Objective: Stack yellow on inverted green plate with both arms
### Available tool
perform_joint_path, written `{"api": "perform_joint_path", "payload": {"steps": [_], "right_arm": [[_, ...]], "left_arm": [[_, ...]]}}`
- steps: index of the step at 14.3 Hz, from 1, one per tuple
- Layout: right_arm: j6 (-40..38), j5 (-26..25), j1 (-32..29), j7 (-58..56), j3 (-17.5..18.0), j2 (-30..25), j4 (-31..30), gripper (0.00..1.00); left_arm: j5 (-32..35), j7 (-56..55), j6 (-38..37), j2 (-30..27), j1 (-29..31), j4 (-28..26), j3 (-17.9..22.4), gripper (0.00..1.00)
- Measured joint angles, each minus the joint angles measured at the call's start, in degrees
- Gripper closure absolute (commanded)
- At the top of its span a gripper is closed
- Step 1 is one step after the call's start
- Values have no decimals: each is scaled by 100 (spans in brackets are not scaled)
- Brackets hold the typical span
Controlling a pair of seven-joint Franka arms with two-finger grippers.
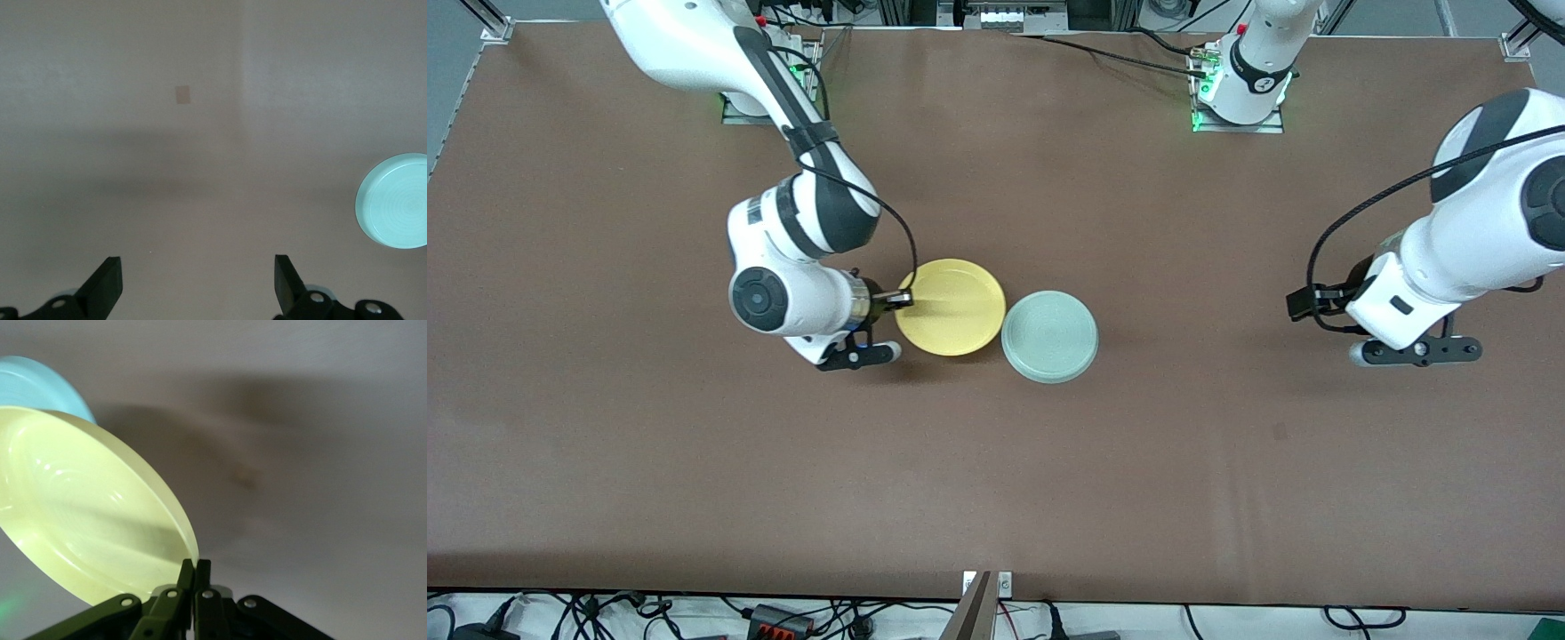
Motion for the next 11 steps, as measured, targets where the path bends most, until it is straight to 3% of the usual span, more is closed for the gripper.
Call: {"api": "perform_joint_path", "payload": {"steps": [3,8,10,11], "right_arm": [[559,298,381,543,2,267,111,100],[722,574,886,1316,4,867,788,100],[921,667,990,1400,3,1078,918,100],[1009,692,1010,1402,2,1149,946,100]], "left_arm": [[0,217,-323,-1,79,396,-63,0],[-54,702,-547,-13,88,777,-109,0],[-337,1030,-568,-144,1,828,127,0],[-606,1114,-573,-282,-156,863,471,0]]}}
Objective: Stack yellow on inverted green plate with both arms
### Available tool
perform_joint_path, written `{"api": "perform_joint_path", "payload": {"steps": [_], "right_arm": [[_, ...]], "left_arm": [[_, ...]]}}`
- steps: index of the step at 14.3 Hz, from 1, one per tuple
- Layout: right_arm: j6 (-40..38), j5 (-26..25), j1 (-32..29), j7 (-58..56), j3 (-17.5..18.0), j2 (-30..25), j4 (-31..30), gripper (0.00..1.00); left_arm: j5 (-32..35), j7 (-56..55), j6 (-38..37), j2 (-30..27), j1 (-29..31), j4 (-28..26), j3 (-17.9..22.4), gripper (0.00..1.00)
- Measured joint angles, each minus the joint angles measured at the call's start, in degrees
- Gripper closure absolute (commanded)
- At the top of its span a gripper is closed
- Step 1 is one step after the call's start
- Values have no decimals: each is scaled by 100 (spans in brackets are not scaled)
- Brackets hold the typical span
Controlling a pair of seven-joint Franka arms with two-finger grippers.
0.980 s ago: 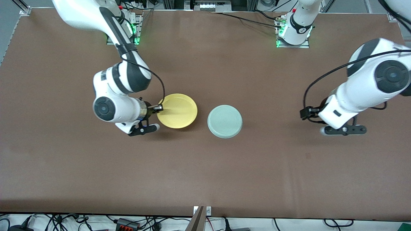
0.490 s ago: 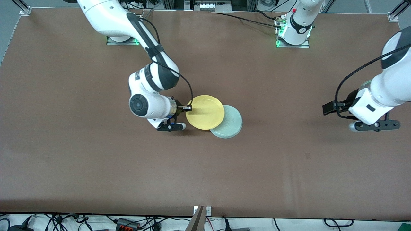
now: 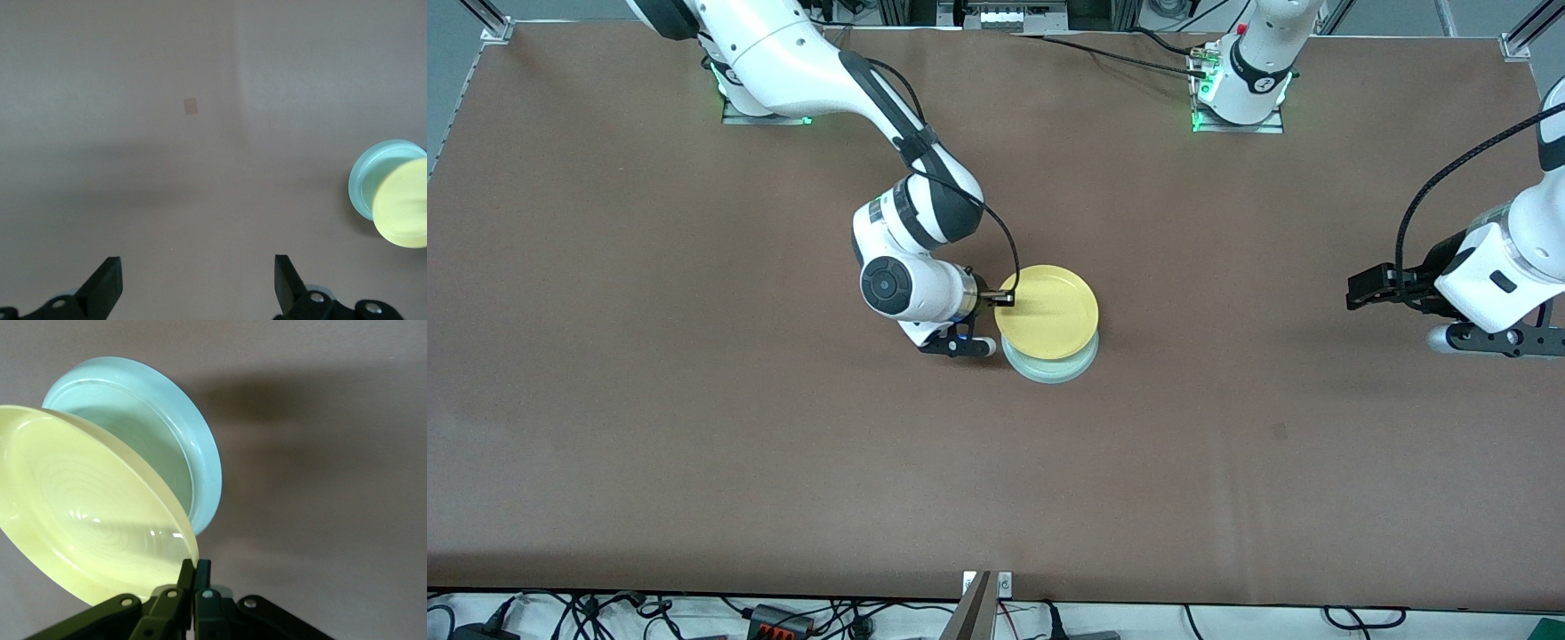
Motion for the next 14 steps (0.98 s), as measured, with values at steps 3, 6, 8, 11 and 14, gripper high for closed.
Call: {"api": "perform_joint_path", "payload": {"steps": [3,6,8,11,14], "right_arm": [[124,12,3,0,-14,123,70,100],[126,23,9,4,-19,283,253,100],[127,30,39,10,-13,386,340,100],[127,32,138,23,-11,453,388,100],[127,32,154,29,-14,465,391,100]], "left_arm": [[-788,457,1,-530,-934,163,1520,0],[-1505,917,-2,-1091,-1942,147,2957,0],[-1714,1041,-2,-1335,-2559,112,3792,0],[-1908,1245,7,-1512,-3309,13,4732,0],[-2024,1278,223,-1982,-3932,-544,5429,0]]}}
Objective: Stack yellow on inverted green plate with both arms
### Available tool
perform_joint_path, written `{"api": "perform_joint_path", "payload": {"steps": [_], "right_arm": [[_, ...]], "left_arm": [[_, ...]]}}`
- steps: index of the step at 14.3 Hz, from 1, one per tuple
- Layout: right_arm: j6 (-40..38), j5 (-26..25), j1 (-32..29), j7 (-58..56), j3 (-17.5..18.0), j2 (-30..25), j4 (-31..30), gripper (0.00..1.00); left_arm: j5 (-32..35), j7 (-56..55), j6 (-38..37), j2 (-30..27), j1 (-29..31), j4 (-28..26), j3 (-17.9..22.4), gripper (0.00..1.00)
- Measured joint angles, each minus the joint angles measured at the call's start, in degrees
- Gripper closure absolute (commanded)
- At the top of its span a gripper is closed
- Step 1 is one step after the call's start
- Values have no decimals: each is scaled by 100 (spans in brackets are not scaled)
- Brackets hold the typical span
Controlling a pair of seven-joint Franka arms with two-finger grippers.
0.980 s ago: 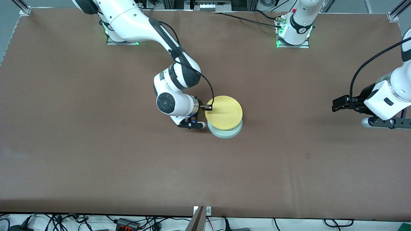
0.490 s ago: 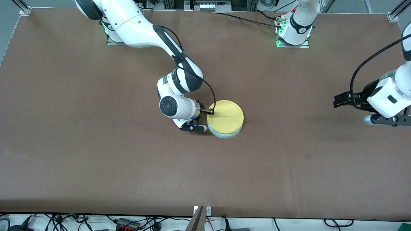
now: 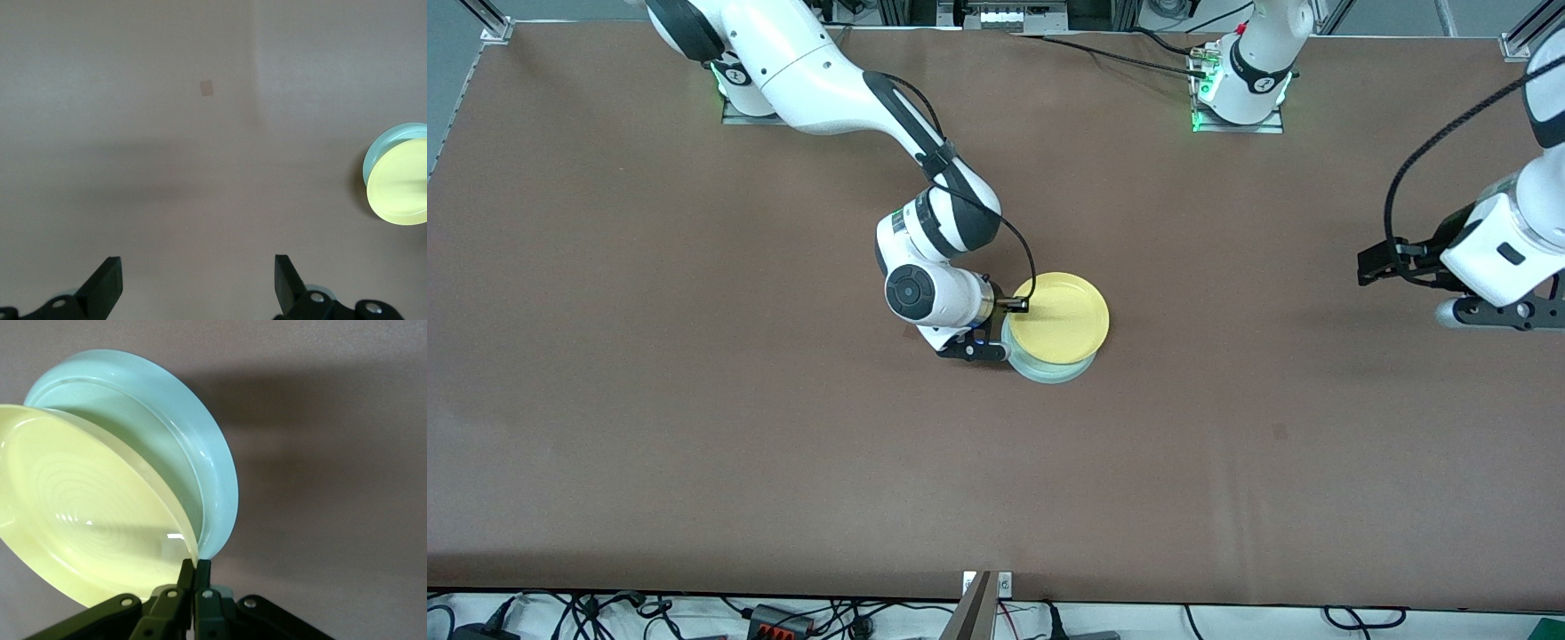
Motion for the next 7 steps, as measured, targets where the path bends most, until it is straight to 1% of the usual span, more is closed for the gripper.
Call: {"api": "perform_joint_path", "payload": {"steps": [2,3,5,7], "right_arm": [[5,0,-3,0,-8,4,4,100],[10,0,-11,0,-22,4,13,100],[18,0,-50,-1,-54,5,62,100],[19,0,-97,-1,-66,5,110,100]], "left_arm": [[-96,0,50,-409,-157,-379,165,0],[-111,0,80,-575,-289,-505,344,0],[-213,18,148,-810,-504,-627,749,0],[-273,95,184,-914,-529,-655,871,0]]}}
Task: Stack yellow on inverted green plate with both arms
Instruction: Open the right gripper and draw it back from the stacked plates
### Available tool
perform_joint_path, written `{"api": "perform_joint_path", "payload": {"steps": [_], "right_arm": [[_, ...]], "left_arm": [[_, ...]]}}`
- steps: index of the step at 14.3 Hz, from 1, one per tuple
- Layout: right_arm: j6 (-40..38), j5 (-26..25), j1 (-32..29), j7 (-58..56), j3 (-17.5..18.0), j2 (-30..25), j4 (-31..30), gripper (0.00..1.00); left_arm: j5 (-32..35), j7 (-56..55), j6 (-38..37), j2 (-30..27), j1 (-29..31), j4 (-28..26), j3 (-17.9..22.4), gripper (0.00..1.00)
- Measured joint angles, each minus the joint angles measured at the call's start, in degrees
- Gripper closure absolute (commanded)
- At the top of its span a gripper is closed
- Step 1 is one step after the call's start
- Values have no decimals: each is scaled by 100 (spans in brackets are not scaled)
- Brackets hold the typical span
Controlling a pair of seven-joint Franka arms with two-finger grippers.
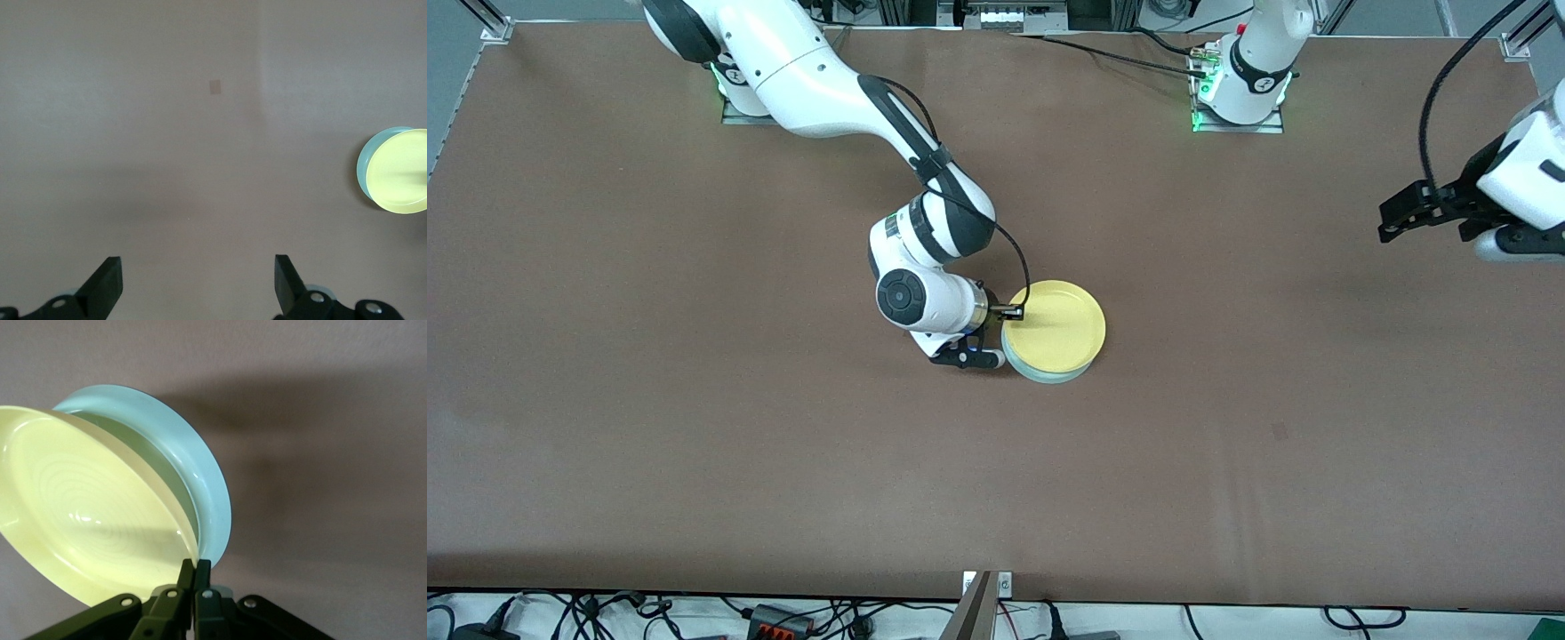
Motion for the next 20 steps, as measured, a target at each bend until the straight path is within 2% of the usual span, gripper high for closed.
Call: {"api": "perform_joint_path", "payload": {"steps": [2,3,4,5,6,13,17,20], "right_arm": [[1,0,-17,0,0,3,7,100],[1,0,-16,0,0,9,7,94],[1,0,-15,0,0,15,7,70],[1,0,-15,0,0,19,7,28],[1,2,-15,2,1,19,7,0],[-215,-61,-8,81,-77,-75,210,0],[-1371,-537,-108,75,-679,-560,610,0],[-2392,-667,-449,-296,-1131,-1163,694,0]], "left_arm": [[-16,21,14,0,-30,-15,-1,0],[-18,24,19,8,-50,-25,-1,0],[-18,27,31,10,-69,-25,-1,0],[-18,28,46,10,-90,-23,-1,0],[-18,29,52,10,-104,-22,-2,0],[-19,39,57,18,-110,-22,-2,0],[-19,42,57,29,-121,-20,-3,0],[-19,42,62,32,-125,-16,-3,0]]}}
